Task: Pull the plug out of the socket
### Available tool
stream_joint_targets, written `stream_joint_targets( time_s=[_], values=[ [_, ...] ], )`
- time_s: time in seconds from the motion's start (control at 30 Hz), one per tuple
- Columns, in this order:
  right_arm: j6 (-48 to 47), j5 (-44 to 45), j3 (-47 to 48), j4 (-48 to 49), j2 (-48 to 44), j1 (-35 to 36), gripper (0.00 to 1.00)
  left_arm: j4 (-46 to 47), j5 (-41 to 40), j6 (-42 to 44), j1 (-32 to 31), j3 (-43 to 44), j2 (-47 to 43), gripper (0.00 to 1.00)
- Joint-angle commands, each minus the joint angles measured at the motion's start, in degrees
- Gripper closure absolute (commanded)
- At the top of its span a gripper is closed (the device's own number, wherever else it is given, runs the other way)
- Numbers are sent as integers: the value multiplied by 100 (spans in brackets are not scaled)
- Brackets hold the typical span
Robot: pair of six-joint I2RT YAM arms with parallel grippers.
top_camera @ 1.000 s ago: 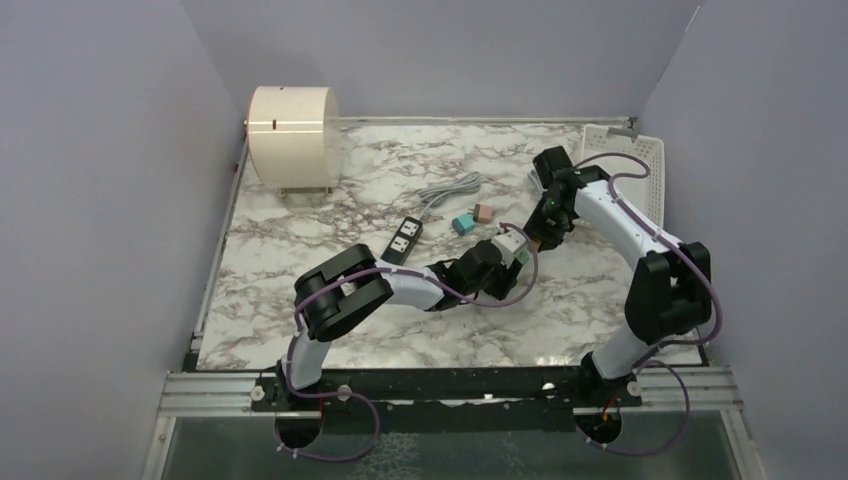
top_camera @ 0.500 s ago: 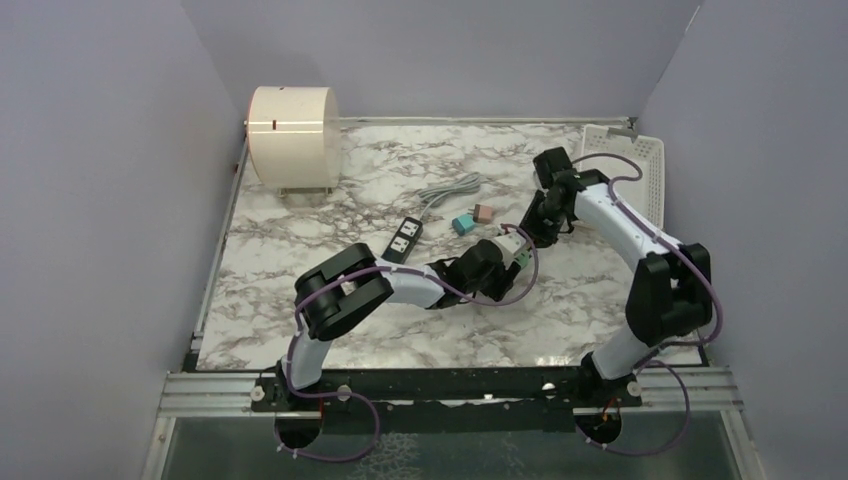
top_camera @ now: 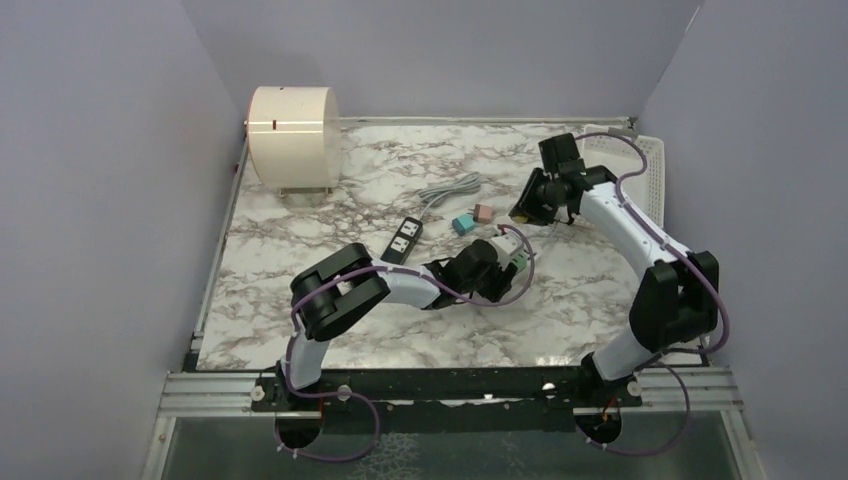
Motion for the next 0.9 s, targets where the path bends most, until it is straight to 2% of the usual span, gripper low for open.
stream_joint_targets(
  time_s=[0.0,0.1,0.17,0.23,0.37,0.53,0.87],
  values=[
    [-652,-740,545,951,606,21,99,-833,507,-56,-11,-740,-67,100],
    [-1146,-1583,735,1668,991,20,99,-780,598,129,-10,-1004,-383,100],
    [-1370,-1978,994,1722,1316,21,99,-907,530,207,-11,-1193,-632,100],
    [-1561,-2194,1258,1551,1616,21,99,-924,482,184,-10,-1479,-986,100],
    [-1720,-2623,1037,2085,1669,29,99,-899,410,76,-11,-2047,-1695,100],
    [-1826,-2600,830,2521,1700,29,99,-1044,327,281,11,-2475,-2307,100],
    [-2079,-2412,844,3062,2125,4,99,-1069,380,291,179,-2714,-2751,100]
  ],
)
